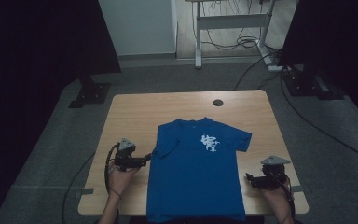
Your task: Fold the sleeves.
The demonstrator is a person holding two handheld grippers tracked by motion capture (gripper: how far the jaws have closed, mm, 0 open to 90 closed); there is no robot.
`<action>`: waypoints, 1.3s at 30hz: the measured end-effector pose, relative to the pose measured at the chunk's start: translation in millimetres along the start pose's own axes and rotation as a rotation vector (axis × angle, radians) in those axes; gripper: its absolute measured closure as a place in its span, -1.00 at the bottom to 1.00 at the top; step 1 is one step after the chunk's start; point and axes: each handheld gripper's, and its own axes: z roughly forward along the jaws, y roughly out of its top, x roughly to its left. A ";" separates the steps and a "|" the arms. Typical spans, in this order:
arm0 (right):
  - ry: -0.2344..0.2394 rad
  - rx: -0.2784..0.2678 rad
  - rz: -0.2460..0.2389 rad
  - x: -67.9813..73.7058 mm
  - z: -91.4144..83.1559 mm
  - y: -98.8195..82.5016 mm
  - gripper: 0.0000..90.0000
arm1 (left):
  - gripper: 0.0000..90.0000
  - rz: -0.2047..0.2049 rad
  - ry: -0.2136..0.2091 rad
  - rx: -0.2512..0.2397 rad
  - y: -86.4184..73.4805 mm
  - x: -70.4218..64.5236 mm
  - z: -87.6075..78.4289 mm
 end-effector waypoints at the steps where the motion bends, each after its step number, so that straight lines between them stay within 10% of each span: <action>1: 0.000 0.000 0.000 0.0 0.0 0.0 -0.95 | -0.66 -0.001 -0.001 -0.001 -0.8 -0.3 -1.7; 39: 0.000 0.000 0.001 -0.1 0.0 0.0 -0.95 | -0.69 -0.034 0.075 0.050 -62.5 3.5 -38.3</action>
